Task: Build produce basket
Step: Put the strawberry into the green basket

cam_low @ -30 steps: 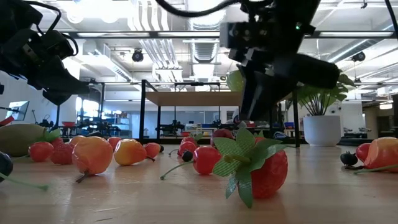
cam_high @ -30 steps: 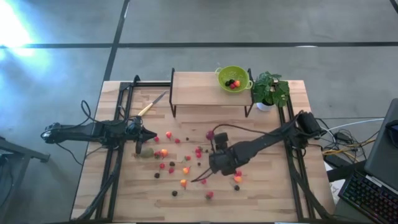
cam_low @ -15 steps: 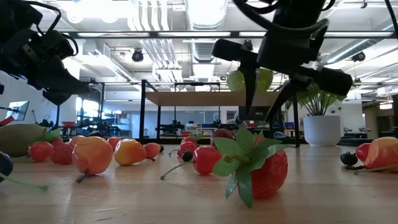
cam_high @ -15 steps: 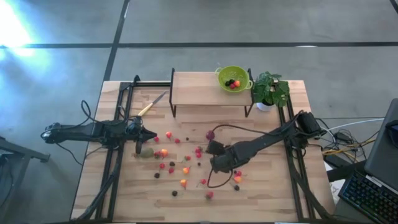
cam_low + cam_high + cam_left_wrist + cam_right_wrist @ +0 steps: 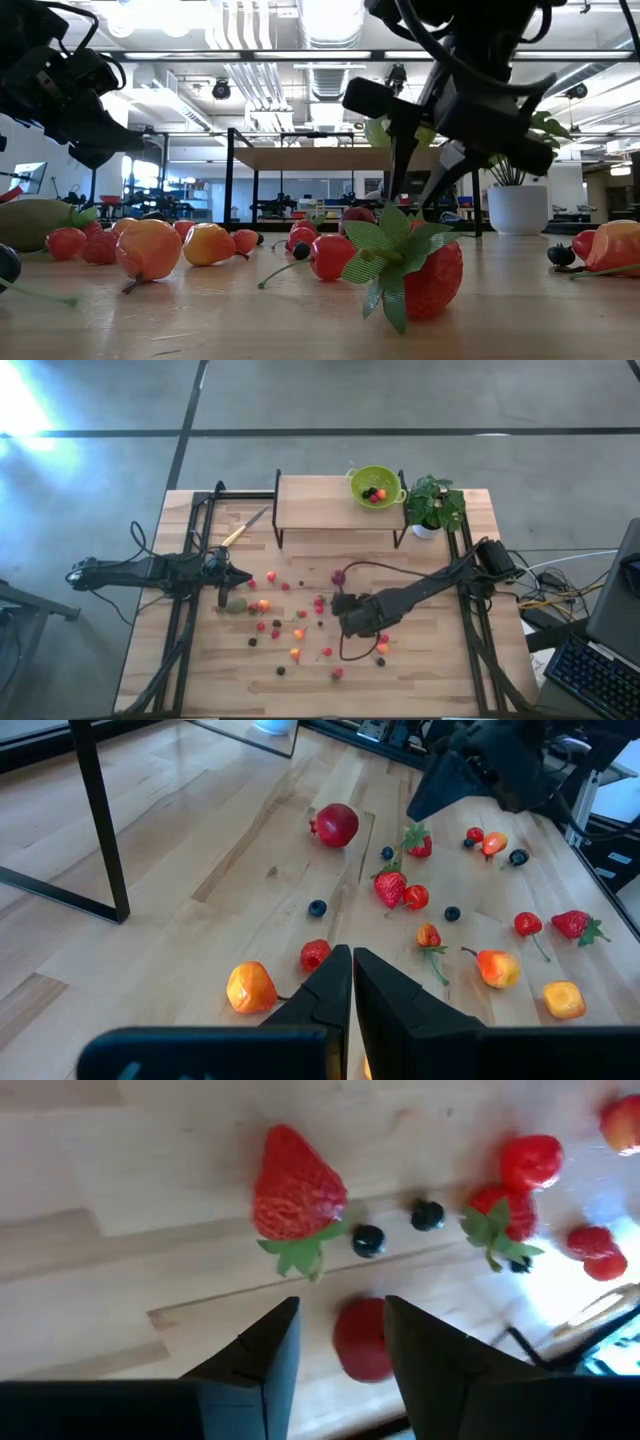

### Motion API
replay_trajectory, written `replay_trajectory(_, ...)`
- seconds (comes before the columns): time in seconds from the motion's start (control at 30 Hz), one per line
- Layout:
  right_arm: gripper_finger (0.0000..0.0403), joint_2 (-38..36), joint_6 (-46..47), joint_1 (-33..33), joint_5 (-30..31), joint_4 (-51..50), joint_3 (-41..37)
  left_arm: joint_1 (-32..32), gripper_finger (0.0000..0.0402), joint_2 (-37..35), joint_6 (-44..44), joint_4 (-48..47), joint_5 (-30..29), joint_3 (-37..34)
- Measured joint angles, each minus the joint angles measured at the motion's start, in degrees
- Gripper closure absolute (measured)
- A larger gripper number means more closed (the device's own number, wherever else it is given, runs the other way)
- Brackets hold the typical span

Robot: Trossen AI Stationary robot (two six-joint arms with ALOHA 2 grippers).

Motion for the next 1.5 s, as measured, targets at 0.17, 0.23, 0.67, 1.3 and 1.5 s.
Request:
replay_trajectory(0.17, 0.0236, 0.00, -1.69, -0.37, 1.20, 1.24, -1.13, 0.00, 0.0381, 0.00, 0.02, 0.00, 0.00, 0.00)
replay_trajectory(0.23, 0.0230, 0.00, -1.75, -0.41, 1.18, 1.25, -1.61, 0.02, 0.0381, 0.00, 0.00, 0.00, 0.00, 0.00)
replay_trajectory(0.67, 0.0268, 5.93, -2.62, -0.37, 4.94, 6.12, -2.97, 0.00, 0.0380, -0.02, 0.02, 0.00, 0.00, 0.00)
replay_trajectory(1.3, 0.0395, 4.82, 4.14, -0.20, 5.66, 4.44, -0.45, 0.00, 0.0381, 0.00, 0.02, 0.01, 0.00, 0.00)
replay_trajectory(1.5, 0.0395, -0.67, 13.30, -0.54, 6.52, 3.36, -0.47, 0.01, 0.0381, -0.01, 0.01, 0.02, 0.00, 0.00)
